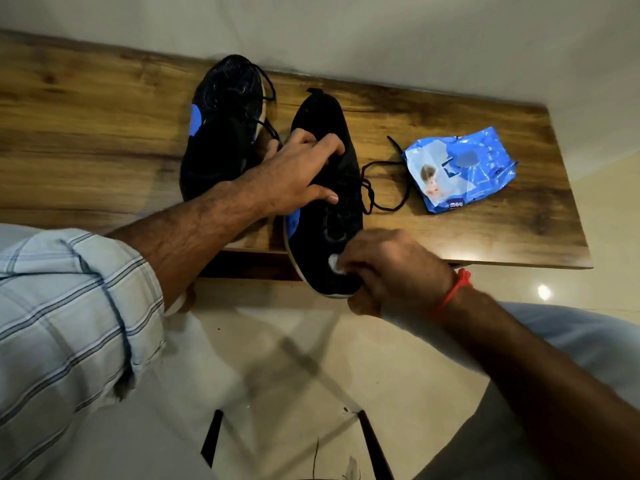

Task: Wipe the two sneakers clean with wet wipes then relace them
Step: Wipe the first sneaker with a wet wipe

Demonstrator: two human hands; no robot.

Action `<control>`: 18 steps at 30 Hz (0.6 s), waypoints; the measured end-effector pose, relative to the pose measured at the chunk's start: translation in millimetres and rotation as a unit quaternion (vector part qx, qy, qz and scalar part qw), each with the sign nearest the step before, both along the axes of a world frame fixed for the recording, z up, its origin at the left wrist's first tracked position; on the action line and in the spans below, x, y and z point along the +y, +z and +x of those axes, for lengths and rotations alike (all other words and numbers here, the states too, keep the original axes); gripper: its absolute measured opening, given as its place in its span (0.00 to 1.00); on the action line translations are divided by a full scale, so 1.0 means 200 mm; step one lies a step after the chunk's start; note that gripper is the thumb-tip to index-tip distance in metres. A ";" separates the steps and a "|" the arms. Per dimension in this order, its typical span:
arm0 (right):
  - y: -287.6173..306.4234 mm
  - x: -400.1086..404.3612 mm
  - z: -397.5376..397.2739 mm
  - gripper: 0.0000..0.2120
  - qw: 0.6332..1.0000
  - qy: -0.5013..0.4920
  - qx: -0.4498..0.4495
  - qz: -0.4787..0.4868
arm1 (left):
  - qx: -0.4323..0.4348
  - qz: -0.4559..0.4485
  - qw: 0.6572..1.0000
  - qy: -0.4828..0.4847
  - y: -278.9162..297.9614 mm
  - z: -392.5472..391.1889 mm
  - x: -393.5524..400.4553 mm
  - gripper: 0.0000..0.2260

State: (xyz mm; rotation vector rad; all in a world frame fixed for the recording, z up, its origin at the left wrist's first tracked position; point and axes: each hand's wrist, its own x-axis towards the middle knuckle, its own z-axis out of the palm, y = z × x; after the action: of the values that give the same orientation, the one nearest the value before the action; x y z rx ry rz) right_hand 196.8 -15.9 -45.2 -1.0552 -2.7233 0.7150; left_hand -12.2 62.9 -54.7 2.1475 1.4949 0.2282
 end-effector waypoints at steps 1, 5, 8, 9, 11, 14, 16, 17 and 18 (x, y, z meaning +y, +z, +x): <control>0.00 0.06 0.03 0.05 0.999 -0.037 0.008 0.029 | -0.005 -0.001 1.000 0.005 0.00 0.00 0.00 0.31; -0.01 -0.01 -0.06 0.04 1.000 0.017 0.022 0.008 | -0.011 0.001 1.000 0.002 0.00 0.01 -0.01 0.30; -0.02 -0.02 -0.13 0.05 0.998 0.069 0.012 0.007 | -0.018 -0.013 1.000 -0.012 0.01 0.00 -0.03 0.30; -0.03 0.04 -0.12 0.05 0.999 0.031 0.013 0.018 | -0.022 -0.014 1.000 -0.011 0.01 0.01 -0.03 0.30; -0.02 0.12 -0.08 0.07 0.999 -0.019 0.028 0.029 | -0.027 -0.010 1.000 -0.004 0.02 0.01 -0.04 0.30; -0.02 0.05 -0.15 0.11 0.997 0.026 0.058 0.033 | -0.029 -0.001 1.000 -0.001 0.01 0.00 -0.03 0.30; -0.04 0.03 -0.20 0.10 0.996 0.021 0.068 0.045 | -0.030 -0.001 1.000 -0.003 0.00 0.00 -0.02 0.31; -0.05 0.05 -0.22 0.09 0.996 0.009 0.070 0.051 | -0.030 -0.002 1.000 -0.004 0.00 0.00 -0.02 0.31; -0.05 0.06 -0.21 0.08 0.996 0.007 0.071 0.049 | -0.029 -0.002 1.000 -0.007 -0.01 0.00 -0.01 0.31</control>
State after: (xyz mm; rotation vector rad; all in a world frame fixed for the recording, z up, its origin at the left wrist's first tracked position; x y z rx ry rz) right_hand 153.9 -3.5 -55.9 -0.9287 -2.6180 0.6258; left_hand -12.3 60.2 -55.9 2.1287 1.4469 0.2808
